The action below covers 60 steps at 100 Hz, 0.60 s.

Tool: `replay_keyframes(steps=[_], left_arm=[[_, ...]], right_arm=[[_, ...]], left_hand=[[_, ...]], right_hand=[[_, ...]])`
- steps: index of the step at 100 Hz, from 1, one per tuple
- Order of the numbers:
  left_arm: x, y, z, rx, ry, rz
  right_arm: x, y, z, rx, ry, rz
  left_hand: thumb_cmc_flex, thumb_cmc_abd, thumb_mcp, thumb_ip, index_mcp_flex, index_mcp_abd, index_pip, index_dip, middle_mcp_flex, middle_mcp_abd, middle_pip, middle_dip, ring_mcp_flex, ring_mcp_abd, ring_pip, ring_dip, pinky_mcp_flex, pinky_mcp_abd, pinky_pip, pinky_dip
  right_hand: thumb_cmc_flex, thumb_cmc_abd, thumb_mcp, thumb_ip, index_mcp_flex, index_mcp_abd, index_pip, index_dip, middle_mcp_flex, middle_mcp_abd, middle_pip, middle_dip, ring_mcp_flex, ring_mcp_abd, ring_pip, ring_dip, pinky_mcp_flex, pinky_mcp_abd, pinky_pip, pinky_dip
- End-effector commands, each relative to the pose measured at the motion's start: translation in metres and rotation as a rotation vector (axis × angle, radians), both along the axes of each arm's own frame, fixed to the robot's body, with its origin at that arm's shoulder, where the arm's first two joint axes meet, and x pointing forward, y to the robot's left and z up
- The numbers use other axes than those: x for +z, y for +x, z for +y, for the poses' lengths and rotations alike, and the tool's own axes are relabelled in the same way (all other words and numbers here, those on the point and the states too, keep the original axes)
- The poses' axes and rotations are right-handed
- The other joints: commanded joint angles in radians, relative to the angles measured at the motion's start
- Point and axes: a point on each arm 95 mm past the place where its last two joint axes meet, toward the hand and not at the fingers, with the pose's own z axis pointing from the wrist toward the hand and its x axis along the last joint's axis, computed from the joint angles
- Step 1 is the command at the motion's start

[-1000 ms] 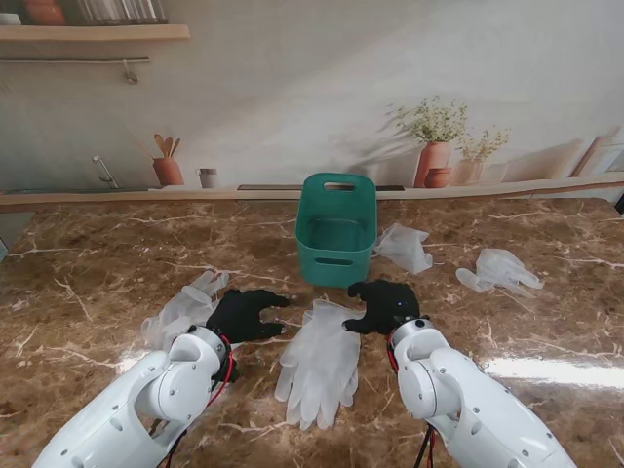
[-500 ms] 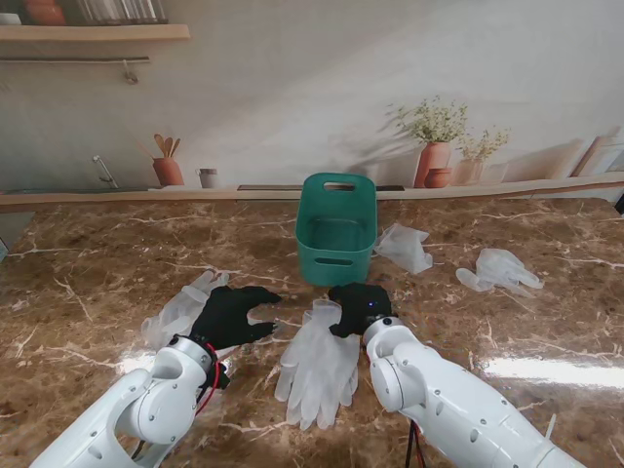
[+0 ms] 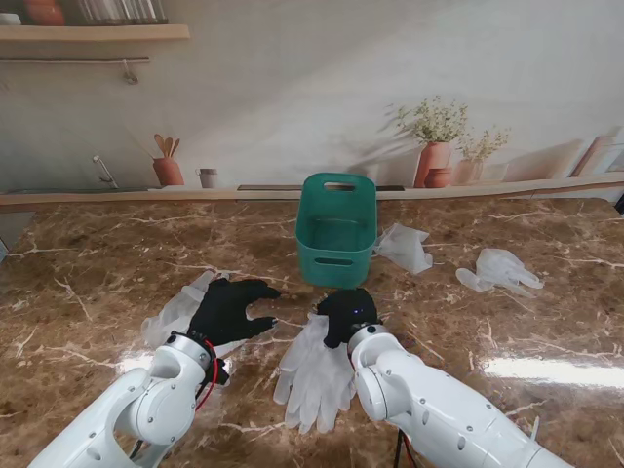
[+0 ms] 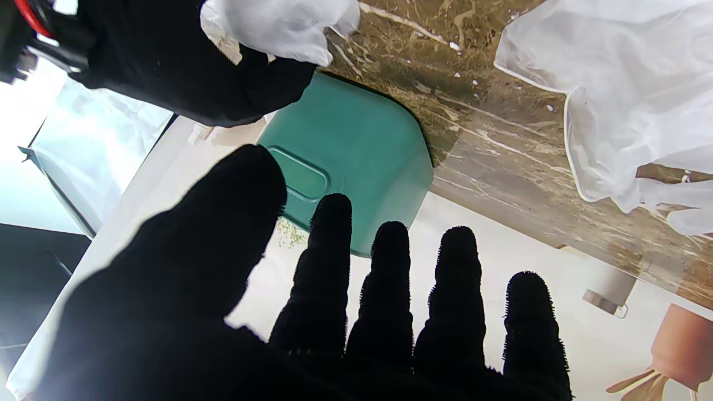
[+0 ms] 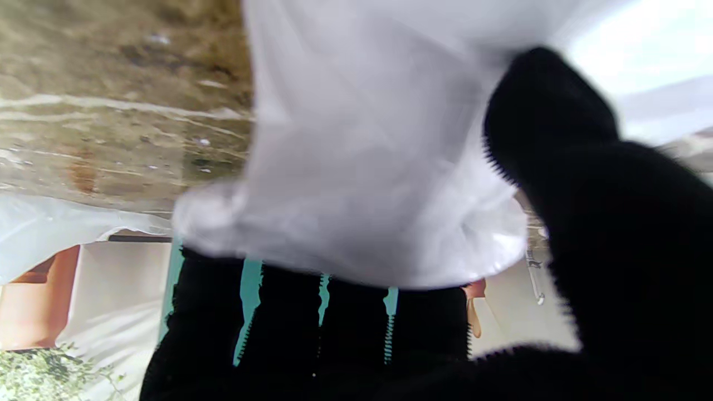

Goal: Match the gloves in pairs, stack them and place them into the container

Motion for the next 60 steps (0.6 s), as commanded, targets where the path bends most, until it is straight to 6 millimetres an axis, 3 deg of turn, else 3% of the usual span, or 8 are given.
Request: replay_keyframes(steps=[1,9,15,29,42,47,53,60], left_arm=[[0.0,-0.004,-0.001,0.0,-0.003,-0.006],[0.0,-0.004,-0.001,0.0,-0.005,-0.009],[0.001,-0.004,0.0,0.001,-0.005,-0.013],[0.001,-0.004,0.001,0.002,-0.006,-0.015],[0.001,-0.004,0.002,0.004,-0.006,-0.02],[0.001,-0.004,0.002,0.005,-0.009,-0.021],[0.001,-0.004,0.002,0.007,-0.009,-0.024],[0.001,-0.004,0.003,0.011,-0.011,-0.026]], right_arm=[[-0.018,-0.013,0.002,0.012,-0.014,0.045],[-0.019,-0.014,0.002,0.024,0.005,0.034],[-0.019,-0.014,0.003,0.023,0.036,0.032],[-0.014,-0.012,-0.001,0.019,0.091,-0.018],[-0.002,-0.006,-0.007,0.017,0.114,-0.069],[0.004,-0.003,-0.011,0.022,0.117,-0.085],[0.01,0.002,-0.017,0.023,0.117,-0.105],[0.017,0.007,-0.023,0.016,0.117,-0.126]], left_hand=[[-0.029,0.026,-0.022,0.021,0.02,-0.029,0.012,0.014,0.003,-0.021,-0.023,-0.011,-0.02,-0.044,-0.039,-0.018,-0.025,0.006,-0.033,0.006],[-0.027,0.027,-0.027,0.021,0.021,-0.03,0.014,0.016,0.004,-0.024,-0.024,-0.012,-0.017,-0.046,-0.039,-0.018,-0.024,0.007,-0.037,0.009],[-0.026,0.028,-0.029,0.022,0.021,-0.029,0.015,0.016,0.004,-0.022,-0.025,-0.012,-0.017,-0.045,-0.039,-0.018,-0.023,0.008,-0.038,0.011],[-0.025,0.028,-0.033,0.023,0.021,-0.028,0.017,0.017,0.005,-0.022,-0.025,-0.013,-0.017,-0.044,-0.04,-0.019,-0.024,0.008,-0.041,0.016],[-0.024,0.032,-0.036,0.024,0.023,-0.028,0.018,0.018,0.008,-0.019,-0.025,-0.012,-0.016,-0.043,-0.04,-0.019,-0.024,0.009,-0.045,0.019],[-0.025,0.033,-0.037,0.024,0.024,-0.03,0.019,0.018,0.006,-0.021,-0.025,-0.013,-0.018,-0.044,-0.041,-0.019,-0.024,0.009,-0.046,0.019],[-0.025,0.033,-0.038,0.024,0.024,-0.029,0.018,0.018,0.007,-0.019,-0.025,-0.013,-0.015,-0.043,-0.04,-0.019,-0.024,0.01,-0.048,0.02],[-0.025,0.035,-0.037,0.024,0.022,-0.03,0.017,0.018,0.007,-0.018,-0.025,-0.013,-0.016,-0.041,-0.04,-0.018,-0.023,0.009,-0.049,0.021]], right_hand=[[0.067,-0.049,-0.068,-0.053,0.042,-0.067,0.075,0.071,-0.054,0.04,-0.127,-0.156,-0.048,0.026,-0.147,-0.128,-0.013,-0.003,-0.032,0.022],[0.102,-0.054,-0.056,-0.047,0.052,-0.072,0.067,0.186,0.075,0.073,-0.194,-0.319,0.187,0.091,-0.225,-0.221,0.114,0.045,-0.016,-0.012],[0.142,-0.048,-0.048,-0.037,0.061,-0.058,0.071,0.254,0.28,0.061,-0.166,-0.361,0.406,0.083,-0.193,-0.224,0.248,0.055,0.046,-0.048],[0.175,-0.067,-0.042,-0.033,0.092,-0.061,0.068,0.284,0.521,-0.001,-0.073,-0.194,0.642,0.047,-0.023,-0.133,0.448,0.014,0.242,-0.103],[0.185,-0.056,-0.047,-0.028,0.086,-0.061,0.066,0.275,0.537,-0.002,-0.05,-0.173,0.665,0.052,0.036,-0.102,0.466,-0.002,0.283,-0.119],[0.193,-0.027,-0.053,-0.019,0.06,-0.06,0.05,0.247,0.518,-0.005,-0.043,-0.15,0.64,0.049,0.046,-0.084,0.433,-0.002,0.277,-0.129],[0.196,0.009,-0.058,-0.007,0.004,-0.029,0.053,0.042,0.503,-0.002,-0.046,-0.124,0.619,0.045,0.047,-0.059,0.403,-0.003,0.267,-0.131],[0.199,0.02,-0.06,-0.003,0.016,-0.031,0.06,0.002,0.5,0.0,-0.04,-0.113,0.607,0.044,0.055,-0.051,0.387,0.0,0.261,-0.13]])
